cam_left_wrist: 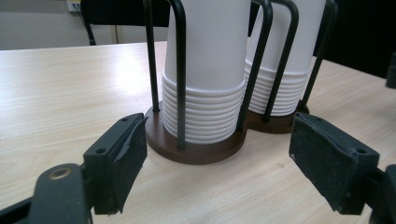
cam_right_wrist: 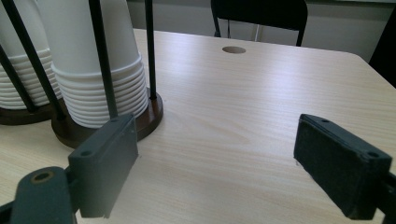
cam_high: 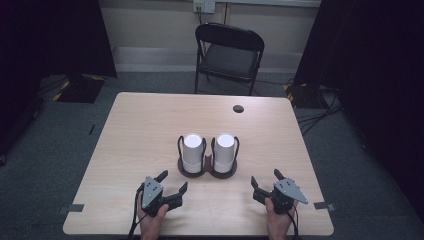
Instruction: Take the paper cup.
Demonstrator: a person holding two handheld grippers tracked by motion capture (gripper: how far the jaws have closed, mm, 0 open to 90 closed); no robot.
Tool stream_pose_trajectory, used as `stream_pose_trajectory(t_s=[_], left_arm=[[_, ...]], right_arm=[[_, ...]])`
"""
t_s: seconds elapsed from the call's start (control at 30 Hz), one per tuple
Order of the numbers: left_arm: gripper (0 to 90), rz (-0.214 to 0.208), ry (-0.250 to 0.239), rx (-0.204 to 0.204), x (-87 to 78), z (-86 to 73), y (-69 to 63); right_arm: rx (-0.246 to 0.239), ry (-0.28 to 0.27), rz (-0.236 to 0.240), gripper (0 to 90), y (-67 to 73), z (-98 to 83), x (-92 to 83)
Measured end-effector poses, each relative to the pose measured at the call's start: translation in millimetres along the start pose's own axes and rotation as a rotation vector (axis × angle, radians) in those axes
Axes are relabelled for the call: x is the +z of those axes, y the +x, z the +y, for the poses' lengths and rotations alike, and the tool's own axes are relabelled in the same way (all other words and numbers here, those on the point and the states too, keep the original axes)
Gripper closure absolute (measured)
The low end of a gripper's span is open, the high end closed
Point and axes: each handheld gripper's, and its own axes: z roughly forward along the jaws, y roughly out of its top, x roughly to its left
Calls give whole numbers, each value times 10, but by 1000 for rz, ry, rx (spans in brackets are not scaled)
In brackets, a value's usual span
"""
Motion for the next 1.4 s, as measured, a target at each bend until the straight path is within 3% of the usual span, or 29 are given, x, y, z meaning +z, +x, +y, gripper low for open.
stream_pose_trajectory(t_s=[0.4, 0.57, 0.77, 0.87, 1.1, 1.23, 1.33, 1.4], left_arm=[[189, -59, 3, -11, 41, 64, 6], [199, -89, 4, 7, 68, 154, -57], [214, -149, 7, -11, 133, 266, -87], [213, -165, -2, 6, 147, 309, -125], [244, -219, -2, 37, 217, 404, -163], [239, -243, 2, 87, 249, 460, -246], [263, -282, 2, 78, 285, 529, -309], [268, -287, -2, 95, 323, 568, -362]], right_arm=[[7, 3, -12, 136, 4, 2, 4], [14, -5, -32, 136, 5, -1, -3], [22, -15, -52, 133, 8, -7, -17], [28, -16, -67, 132, 10, -7, -19], [26, -13, -49, 132, 4, -6, -15], [28, -19, -52, 131, 4, -9, -20], [24, -12, -60, 131, 9, -6, -16], [27, -16, -58, 131, 8, -7, -19]])
